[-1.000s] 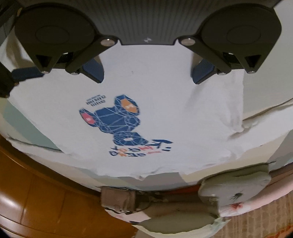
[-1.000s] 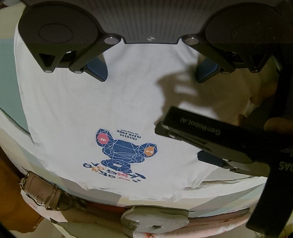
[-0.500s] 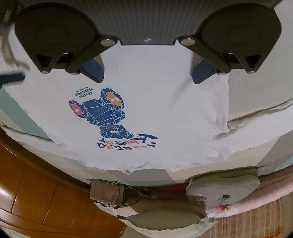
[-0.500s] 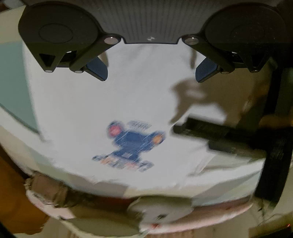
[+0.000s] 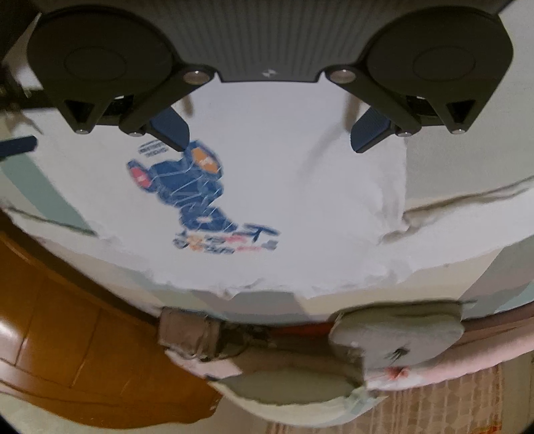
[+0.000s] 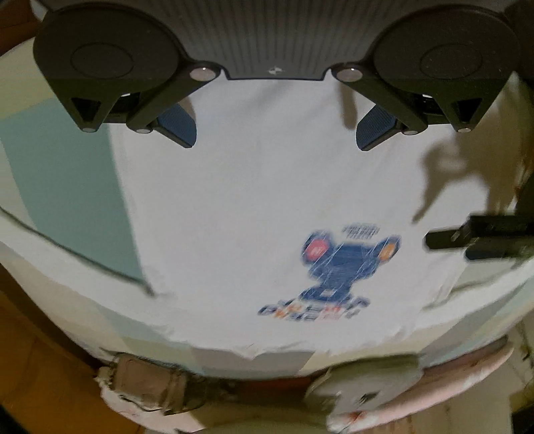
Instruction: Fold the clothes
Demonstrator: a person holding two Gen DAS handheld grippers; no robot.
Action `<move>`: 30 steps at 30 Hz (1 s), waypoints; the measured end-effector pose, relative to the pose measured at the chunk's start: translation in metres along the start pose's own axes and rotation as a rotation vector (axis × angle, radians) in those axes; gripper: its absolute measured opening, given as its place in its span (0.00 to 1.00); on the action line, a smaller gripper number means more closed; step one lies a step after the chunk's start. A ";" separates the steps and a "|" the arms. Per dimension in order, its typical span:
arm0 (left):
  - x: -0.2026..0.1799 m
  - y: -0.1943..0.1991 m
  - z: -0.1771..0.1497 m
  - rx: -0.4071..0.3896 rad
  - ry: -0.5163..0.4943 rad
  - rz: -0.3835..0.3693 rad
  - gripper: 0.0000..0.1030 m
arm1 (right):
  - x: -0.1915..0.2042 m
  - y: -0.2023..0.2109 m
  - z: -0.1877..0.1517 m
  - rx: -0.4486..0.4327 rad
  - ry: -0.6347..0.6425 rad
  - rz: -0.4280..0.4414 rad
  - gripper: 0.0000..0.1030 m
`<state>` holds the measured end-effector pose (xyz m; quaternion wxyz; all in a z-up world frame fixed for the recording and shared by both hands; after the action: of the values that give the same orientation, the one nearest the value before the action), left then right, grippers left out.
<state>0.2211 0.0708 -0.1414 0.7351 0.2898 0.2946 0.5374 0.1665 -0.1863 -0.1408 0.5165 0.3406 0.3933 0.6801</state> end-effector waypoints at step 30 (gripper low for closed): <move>0.015 -0.016 0.022 0.001 0.021 0.044 0.99 | -0.007 -0.014 -0.013 -0.010 -0.040 -0.039 1.00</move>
<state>0.2509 0.0785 -0.1402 0.7196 0.2910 0.2963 0.5565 0.1632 -0.1935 -0.1591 0.5390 0.3439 0.3862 0.6649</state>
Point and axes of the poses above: each gripper's, at about its wrist camera, not at the fingertips, and y roughly against the way its jaws point, x to its left, z to its top, the point moved 4 cm from there along -y, roughly the way its jaws point, and after that the axes turned 10 degrees about x, right-handed, at the moved point
